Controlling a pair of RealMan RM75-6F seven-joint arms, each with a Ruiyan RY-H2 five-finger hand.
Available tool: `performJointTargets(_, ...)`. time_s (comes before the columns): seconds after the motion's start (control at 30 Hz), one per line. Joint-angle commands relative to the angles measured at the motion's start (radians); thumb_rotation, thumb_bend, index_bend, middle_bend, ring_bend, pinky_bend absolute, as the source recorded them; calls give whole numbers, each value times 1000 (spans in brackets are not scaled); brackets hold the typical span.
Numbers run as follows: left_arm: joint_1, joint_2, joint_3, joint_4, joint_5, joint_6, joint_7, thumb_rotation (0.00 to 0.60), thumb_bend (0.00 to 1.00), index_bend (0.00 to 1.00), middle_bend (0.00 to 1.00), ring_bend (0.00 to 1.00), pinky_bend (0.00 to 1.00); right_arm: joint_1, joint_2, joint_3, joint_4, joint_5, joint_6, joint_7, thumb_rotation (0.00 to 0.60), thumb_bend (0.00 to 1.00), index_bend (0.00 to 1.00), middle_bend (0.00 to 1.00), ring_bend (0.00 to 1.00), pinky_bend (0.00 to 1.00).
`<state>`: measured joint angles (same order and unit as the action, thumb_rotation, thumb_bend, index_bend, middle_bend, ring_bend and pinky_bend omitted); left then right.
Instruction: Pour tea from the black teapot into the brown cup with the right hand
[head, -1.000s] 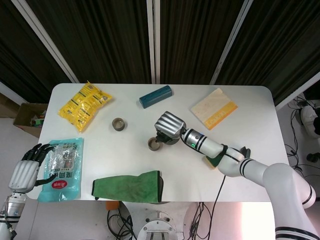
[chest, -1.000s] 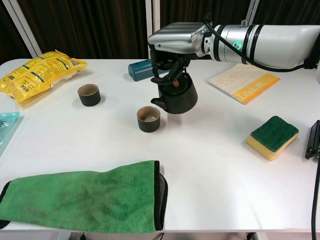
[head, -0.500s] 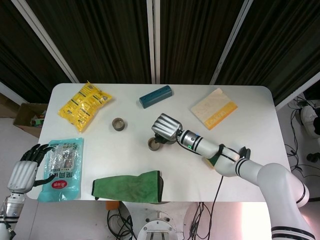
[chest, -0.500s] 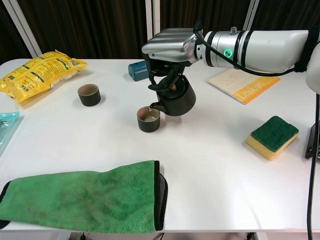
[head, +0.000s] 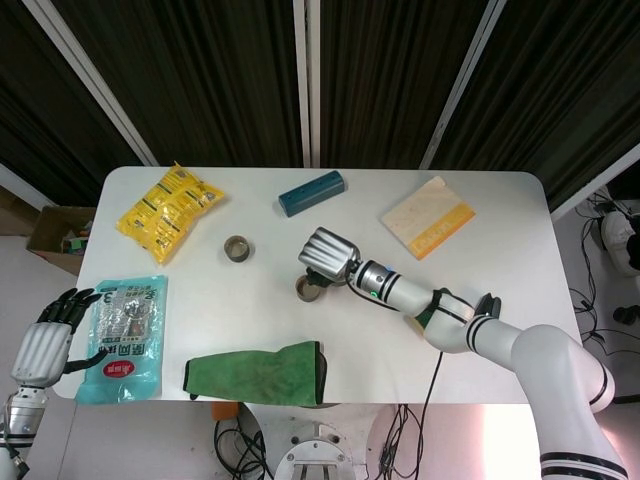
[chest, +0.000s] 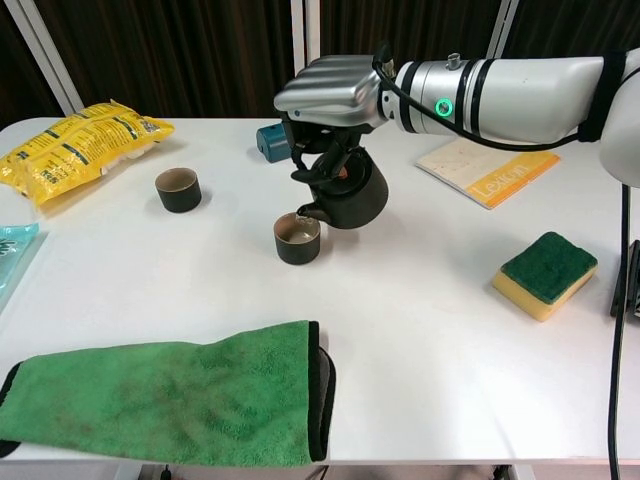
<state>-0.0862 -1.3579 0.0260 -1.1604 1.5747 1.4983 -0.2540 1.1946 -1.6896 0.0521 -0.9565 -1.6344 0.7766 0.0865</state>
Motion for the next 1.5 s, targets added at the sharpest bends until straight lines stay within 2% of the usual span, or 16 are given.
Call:
performJointTargets(0.03, 0, 0, -1, 1, 0, 1, -2, 600, 87, 173, 126, 94, 206, 4, -1, -3, -2, -1, -7, -15, 521, 465, 1000, 1000, 941, 793)
performJointTargets(1.5, 5, -6, 0, 13, 1, 6, -16, 600, 87, 173, 127, 94, 205, 22, 2, 6, -25, 26, -37, -121, 561, 477, 1000, 1000, 945, 798)
